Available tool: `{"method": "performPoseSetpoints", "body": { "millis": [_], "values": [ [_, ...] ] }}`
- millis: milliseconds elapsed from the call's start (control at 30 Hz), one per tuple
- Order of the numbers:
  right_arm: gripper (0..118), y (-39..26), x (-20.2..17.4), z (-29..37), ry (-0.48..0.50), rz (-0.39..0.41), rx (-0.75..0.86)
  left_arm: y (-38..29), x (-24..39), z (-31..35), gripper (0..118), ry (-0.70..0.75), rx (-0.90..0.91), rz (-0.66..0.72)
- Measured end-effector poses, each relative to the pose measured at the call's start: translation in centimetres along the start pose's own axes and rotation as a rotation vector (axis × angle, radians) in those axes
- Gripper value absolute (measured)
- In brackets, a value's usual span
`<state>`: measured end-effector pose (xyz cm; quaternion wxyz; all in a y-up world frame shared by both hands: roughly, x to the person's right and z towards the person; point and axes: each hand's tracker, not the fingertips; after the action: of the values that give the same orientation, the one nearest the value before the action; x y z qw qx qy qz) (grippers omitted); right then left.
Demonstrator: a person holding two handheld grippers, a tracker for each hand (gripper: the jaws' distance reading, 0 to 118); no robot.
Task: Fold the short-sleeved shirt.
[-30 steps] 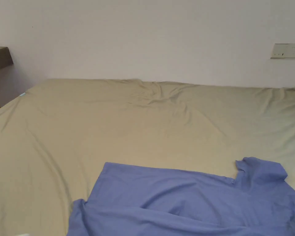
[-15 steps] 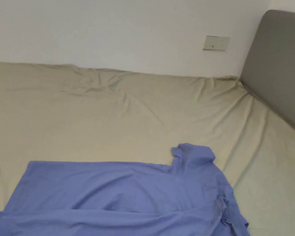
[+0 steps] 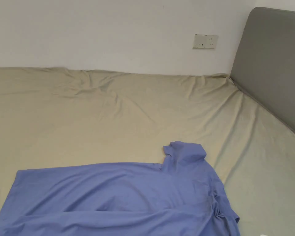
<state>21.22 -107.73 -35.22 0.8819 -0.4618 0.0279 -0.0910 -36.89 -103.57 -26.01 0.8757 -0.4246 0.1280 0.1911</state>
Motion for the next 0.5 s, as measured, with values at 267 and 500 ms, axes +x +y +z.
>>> {"method": "performPoseSetpoints", "body": {
  "millis": [267,500],
  "values": [
    [11,-4.9,0.4,9.7,-0.043,0.078,0.034,-4.3,-1.9,8.4,2,0.117,0.028,-0.107],
    [11,-12.4,1.5,11.3,-0.065,0.024,-0.154,-11.2,-6.9,8.2,2,0.166,-0.137,0.045]
  ]
}}
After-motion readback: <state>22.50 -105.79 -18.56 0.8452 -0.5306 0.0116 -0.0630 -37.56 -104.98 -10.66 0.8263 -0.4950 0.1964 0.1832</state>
